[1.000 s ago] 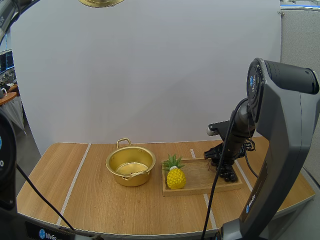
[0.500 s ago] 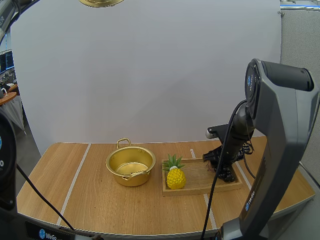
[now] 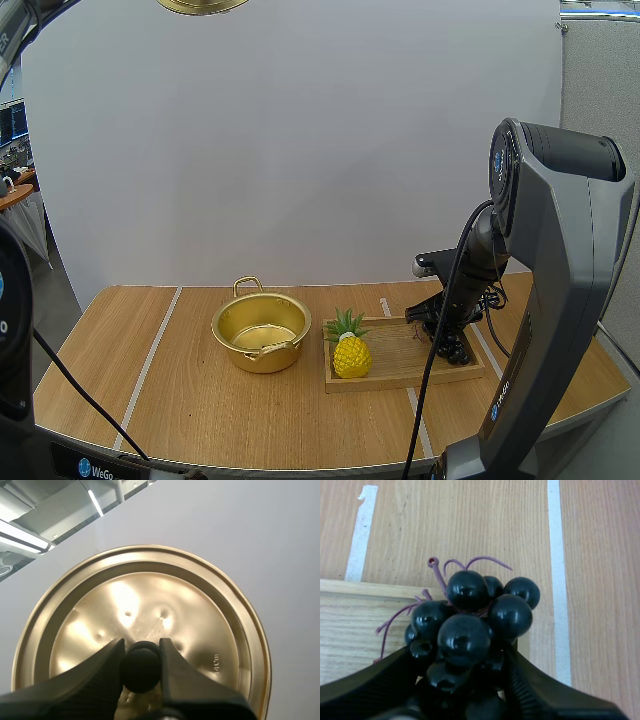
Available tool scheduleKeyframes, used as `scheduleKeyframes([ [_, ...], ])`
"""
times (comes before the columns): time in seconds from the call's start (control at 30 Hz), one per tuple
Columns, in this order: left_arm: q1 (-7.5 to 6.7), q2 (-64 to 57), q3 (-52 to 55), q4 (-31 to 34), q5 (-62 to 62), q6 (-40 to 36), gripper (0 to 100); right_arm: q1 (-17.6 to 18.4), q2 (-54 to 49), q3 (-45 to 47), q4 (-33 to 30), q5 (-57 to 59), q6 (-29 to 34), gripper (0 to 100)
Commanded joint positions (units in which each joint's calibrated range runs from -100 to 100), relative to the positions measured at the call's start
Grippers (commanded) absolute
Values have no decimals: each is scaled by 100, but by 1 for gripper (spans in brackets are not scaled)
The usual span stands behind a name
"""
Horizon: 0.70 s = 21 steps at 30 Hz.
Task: Open the pot, put the grape inside, and close it
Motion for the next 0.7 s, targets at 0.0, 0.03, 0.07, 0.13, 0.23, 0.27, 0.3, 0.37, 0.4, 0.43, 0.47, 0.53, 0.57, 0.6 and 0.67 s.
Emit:
scheduleKeyframes([
  [0.0,-7,-23,-49,-42,-263,-86,0,-18,-235,46,33,446,-50,0],
  [0.03,-7,-23,-49,-42,-263,-86,0,-18,-375,46,33,442,-50,0],
  [0.07,-7,-23,-49,-42,-263,-86,0,-18,-583,46,33,490,-50,0],
  [0.13,-7,-23,-49,-42,-263,-86,0,-9,-1022,46,33,547,-50,0],
  [0.23,-7,-23,-49,-42,-263,-86,0,49,-1859,46,33,806,-50,0],
  [0.27,-7,-23,-49,-42,-263,-86,0,81,-2084,46,33,906,-50,0],
  [0.3,-7,-23,-49,-42,-263,-86,0,129,-2374,46,33,968,-50,0],
  [0.37,-7,-23,-49,-42,-263,-86,0,278,-2926,46,33,1141,-50,0],
  [0.4,-7,-23,-49,-42,-263,-86,0,371,-3178,46,33,1230,-37,0],
  [0.43,-7,-23,-49,-42,-263,-86,0,475,-3426,46,33,1304,-25,0],
  [0.47,-7,-23,-49,-42,-263,-86,0,593,-3639,12,57,1474,-17,0],
  [0.53,-7,-23,-49,-42,-263,-86,0,803,-3941,-138,153,1855,-17,0],
  [0.57,-7,-23,-49,-42,-263,-86,0,914,-4064,-256,227,2106,-2,0],
  [0.6,-7,-23,-49,-42,-263,-86,0,1025,-4157,-390,304,2351,24,0],
  [0.67,-7,-23,-49,-42,-263,-86,0,1226,-4264,-666,516,2834,35,0],
])
